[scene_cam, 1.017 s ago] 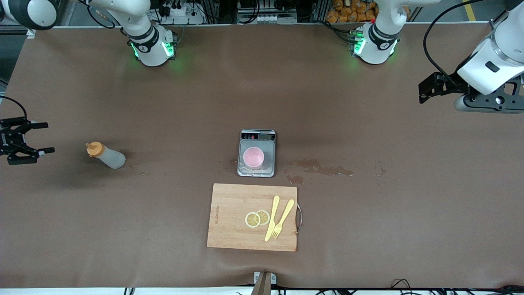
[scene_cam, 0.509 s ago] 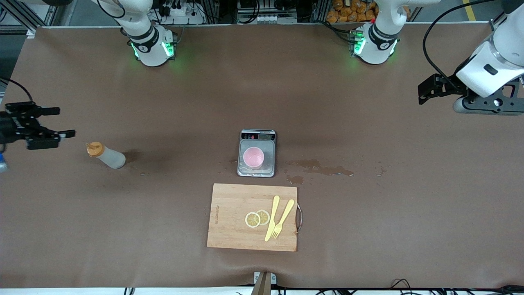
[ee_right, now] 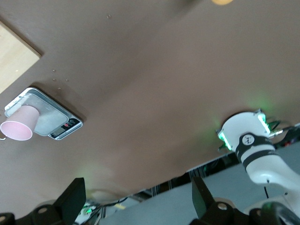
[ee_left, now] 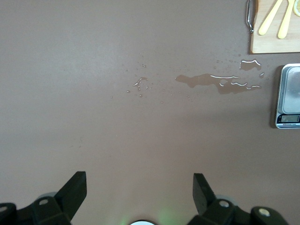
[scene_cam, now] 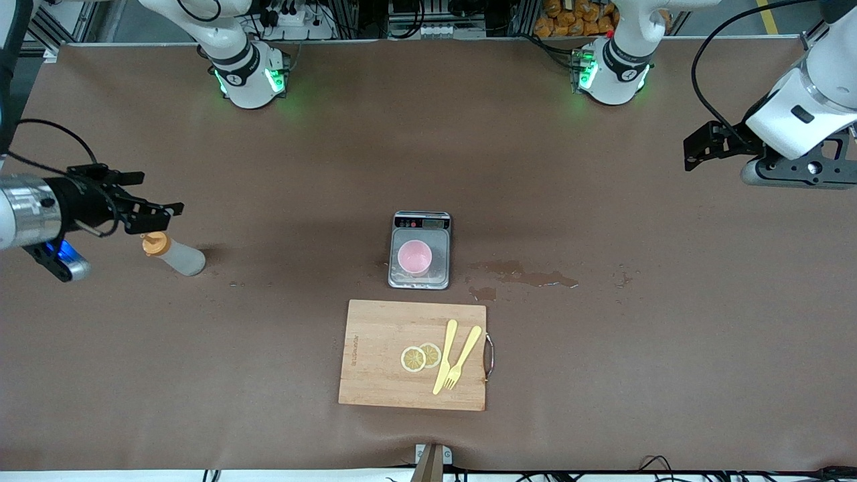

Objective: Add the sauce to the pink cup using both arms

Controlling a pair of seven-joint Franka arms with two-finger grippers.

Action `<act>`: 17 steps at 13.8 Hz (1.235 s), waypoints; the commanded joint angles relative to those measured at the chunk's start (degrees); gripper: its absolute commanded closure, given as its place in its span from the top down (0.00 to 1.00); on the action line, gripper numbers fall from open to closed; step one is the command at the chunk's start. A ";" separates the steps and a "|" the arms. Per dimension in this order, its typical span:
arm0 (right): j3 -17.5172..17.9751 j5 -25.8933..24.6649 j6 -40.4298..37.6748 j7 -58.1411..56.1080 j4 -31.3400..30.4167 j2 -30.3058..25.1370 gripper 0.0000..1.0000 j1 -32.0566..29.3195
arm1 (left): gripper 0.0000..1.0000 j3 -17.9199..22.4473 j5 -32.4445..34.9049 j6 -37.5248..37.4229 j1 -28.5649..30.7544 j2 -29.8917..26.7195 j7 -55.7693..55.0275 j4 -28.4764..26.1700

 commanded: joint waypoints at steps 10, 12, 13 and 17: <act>-0.53 -10.95 24.91 -22.03 -37.00 -30.59 1.00 2.27 | 1.00 0.04 0.84 -0.68 0.27 0.08 -0.15 0.49; -0.97 -11.21 29.46 -25.19 -37.35 -31.81 1.00 1.57 | 1.00 0.04 0.84 -0.68 0.26 0.08 -0.15 0.49; -1.41 -11.13 29.92 -29.38 -36.66 -31.47 1.00 -0.27 | 1.00 0.04 0.84 -0.68 0.35 0.08 -0.15 0.49; -1.33 -11.48 29.57 -33.99 -34.28 -30.59 1.00 -1.07 | 1.00 0.04 0.84 -0.68 0.27 0.08 -0.15 0.49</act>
